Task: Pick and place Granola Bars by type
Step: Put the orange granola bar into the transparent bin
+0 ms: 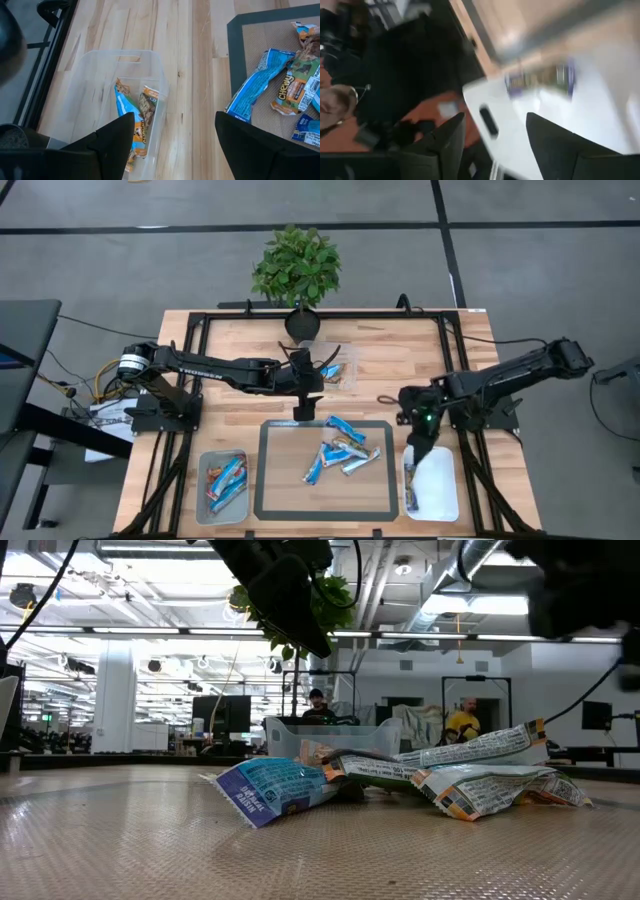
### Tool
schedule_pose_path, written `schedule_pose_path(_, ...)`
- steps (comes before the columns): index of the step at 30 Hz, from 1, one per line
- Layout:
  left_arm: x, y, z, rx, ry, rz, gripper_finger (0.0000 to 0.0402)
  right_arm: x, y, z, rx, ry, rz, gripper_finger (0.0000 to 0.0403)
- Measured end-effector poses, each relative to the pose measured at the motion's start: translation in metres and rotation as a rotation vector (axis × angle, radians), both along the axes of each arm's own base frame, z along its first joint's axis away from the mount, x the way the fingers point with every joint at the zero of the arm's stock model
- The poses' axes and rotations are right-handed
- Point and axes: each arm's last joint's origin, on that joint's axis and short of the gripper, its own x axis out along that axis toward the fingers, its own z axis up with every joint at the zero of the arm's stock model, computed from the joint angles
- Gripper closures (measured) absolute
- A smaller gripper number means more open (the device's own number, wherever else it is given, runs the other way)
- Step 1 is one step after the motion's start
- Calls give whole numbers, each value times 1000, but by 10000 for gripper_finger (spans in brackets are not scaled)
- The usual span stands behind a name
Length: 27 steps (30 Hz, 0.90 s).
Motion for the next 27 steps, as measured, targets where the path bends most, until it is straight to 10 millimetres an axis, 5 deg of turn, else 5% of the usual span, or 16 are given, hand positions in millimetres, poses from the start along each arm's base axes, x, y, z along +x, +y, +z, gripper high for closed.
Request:
schedule_pose_path(7,0,0,0,-4,-8,3,132,13,-14,41,-385,-396,-152,194)
schedule_pose_path(11,0,0,0,-10,-10,10,132,17,-11,47,-640,-496,-185,194)
schedule_pose_path(18,0,0,0,-11,-10,12,132,30,4,34,-901,-497,-135,194)
schedule_pose_path(27,0,-4,-1,-42,2,-19,132,55,32,5,-933,-413,-4,195)
